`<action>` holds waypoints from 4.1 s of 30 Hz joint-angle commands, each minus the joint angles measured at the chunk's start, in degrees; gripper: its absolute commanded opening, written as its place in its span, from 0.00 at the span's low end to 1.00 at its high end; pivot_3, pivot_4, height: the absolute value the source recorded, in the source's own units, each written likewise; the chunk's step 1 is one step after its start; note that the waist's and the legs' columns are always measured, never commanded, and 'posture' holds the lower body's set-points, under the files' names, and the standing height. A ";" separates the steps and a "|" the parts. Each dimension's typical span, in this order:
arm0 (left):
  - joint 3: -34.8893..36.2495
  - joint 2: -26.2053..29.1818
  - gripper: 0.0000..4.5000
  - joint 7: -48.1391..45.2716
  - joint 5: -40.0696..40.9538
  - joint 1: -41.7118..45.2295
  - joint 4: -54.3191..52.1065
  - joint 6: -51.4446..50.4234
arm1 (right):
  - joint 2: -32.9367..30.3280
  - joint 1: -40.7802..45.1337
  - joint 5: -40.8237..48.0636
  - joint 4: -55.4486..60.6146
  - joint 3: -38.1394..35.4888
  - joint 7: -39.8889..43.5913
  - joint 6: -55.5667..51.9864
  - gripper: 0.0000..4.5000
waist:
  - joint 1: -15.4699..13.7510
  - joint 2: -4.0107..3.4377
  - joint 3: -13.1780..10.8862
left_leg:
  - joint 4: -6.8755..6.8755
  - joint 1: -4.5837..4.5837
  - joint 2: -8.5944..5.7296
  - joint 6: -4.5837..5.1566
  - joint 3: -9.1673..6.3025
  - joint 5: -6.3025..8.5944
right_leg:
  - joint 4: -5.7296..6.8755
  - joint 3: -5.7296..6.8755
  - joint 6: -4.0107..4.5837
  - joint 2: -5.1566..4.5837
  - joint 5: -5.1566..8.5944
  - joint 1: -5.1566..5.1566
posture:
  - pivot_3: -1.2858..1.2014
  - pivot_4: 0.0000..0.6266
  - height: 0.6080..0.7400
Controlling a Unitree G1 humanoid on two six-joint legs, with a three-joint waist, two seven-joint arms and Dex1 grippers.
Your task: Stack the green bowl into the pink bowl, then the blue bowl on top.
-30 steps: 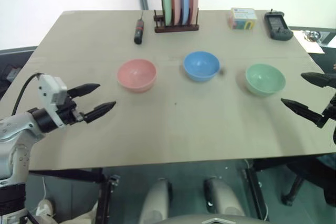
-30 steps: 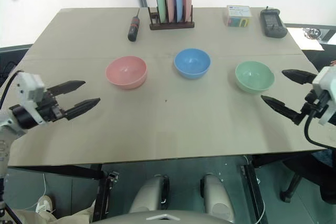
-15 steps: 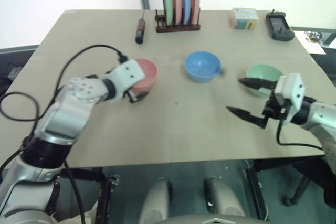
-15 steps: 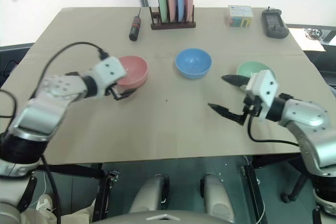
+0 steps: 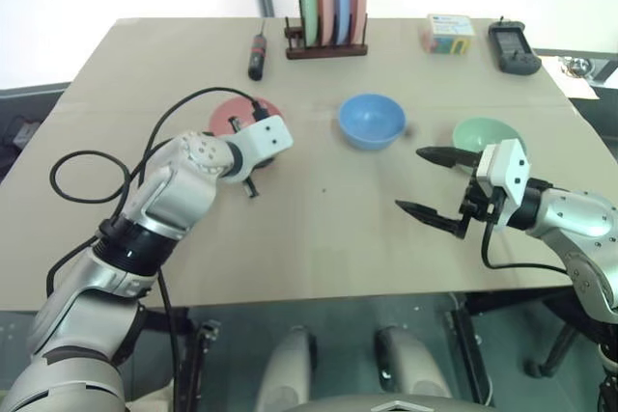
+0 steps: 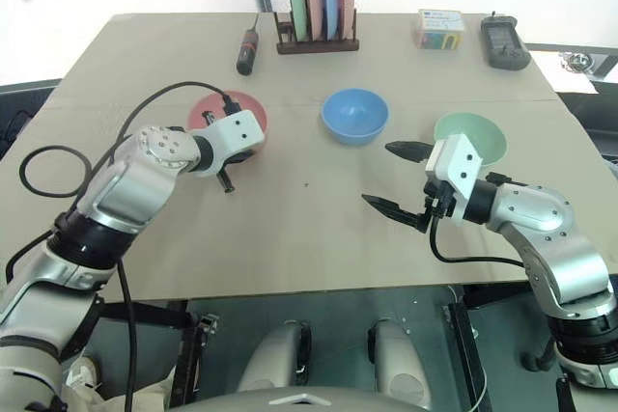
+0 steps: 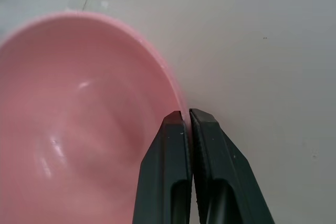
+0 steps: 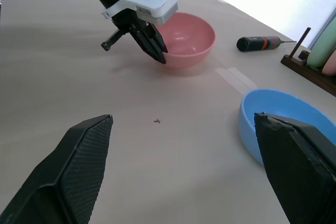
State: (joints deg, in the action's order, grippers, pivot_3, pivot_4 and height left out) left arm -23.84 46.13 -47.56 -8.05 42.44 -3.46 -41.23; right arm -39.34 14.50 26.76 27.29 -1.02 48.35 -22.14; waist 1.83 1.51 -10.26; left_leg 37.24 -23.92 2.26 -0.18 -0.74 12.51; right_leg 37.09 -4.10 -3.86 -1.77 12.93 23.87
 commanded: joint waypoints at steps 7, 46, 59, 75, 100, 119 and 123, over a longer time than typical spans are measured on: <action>5.51 5.54 0.02 -22.30 15.76 -4.95 -17.36 10.32 | -2.55 -3.87 0.33 3.68 -6.01 -1.95 -0.48 1.00 | 0.02 -0.01 -0.01 | -0.02 -0.06 0.01 0.00 0.00 0.00 | -0.02 0.00 0.02 -0.03 0.00 0.03 | 0.52 0.24 1.00; 44.33 1.60 0.98 -28.32 50.88 -27.48 -13.44 11.03 | -4.50 15.86 -21.37 -34.23 6.17 -4.41 -0.75 1.00 | 0.81 -0.04 -0.02 | 0.48 0.28 0.07 0.02 0.21 -0.02 | 0.71 -0.16 0.07 0.01 0.26 0.02 | 0.52 0.24 1.00; 48.41 0.76 1.00 -18.37 51.01 -36.88 -20.72 13.67 | 0.27 30.55 -29.65 -58.83 11.12 -2.88 7.49 0.06 | 0.67 -0.06 -0.06 | 0.05 0.07 -0.01 0.00 0.18 0.00 | 0.33 -0.10 0.06 -0.10 0.01 0.17 | 0.52 0.24 1.00; 48.38 1.06 1.00 -17.56 49.80 -39.54 -17.84 17.68 | 3.38 21.48 -15.15 -5.45 15.68 5.67 -9.82 0.02 | 0.53 -0.08 -0.06 | 0.08 0.19 0.08 0.00 0.12 0.00 | 0.60 -0.08 0.25 0.02 0.16 0.22 | 0.52 0.24 1.00; 48.70 0.61 1.00 -13.64 52.24 -42.00 -22.29 16.21 | 4.01 33.16 -18.39 -27.80 14.58 8.62 5.59 0.98 | 0.45 -0.05 -0.05 | 0.08 0.17 0.05 -0.01 0.16 0.00 | 0.53 -0.04 0.33 -0.07 0.18 0.21 | 0.52 0.24 1.00; 60.41 0.26 1.00 -8.37 56.36 -55.22 -32.73 13.64 | 19.20 51.96 -42.54 -88.49 23.78 -3.05 49.07 0.57 | 2.13 -0.07 -0.14 | -0.06 0.09 0.03 -0.02 0.24 -0.01 | 0.61 -0.16 0.35 -0.08 0.16 0.40 | 0.52 0.24 1.00; 62.43 -0.69 1.00 -8.26 56.92 -58.37 -34.24 14.47 | 19.49 53.08 -43.14 -91.04 23.36 -2.74 50.64 0.22 | 2.16 -0.08 -0.14 | -0.09 0.12 0.04 -0.02 0.22 -0.01 | 0.62 -0.15 0.37 -0.06 0.17 0.40 | 0.52 0.24 1.00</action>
State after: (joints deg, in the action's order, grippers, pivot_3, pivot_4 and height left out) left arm 36.01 45.91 -56.00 47.50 -15.08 -35.16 -27.96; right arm -19.81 65.60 -16.58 -63.53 23.74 45.85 27.08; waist 3.99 1.43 -10.41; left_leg 37.15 -23.80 2.30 -0.20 -0.52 12.50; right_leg 37.70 -4.25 -3.50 -1.83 13.10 24.27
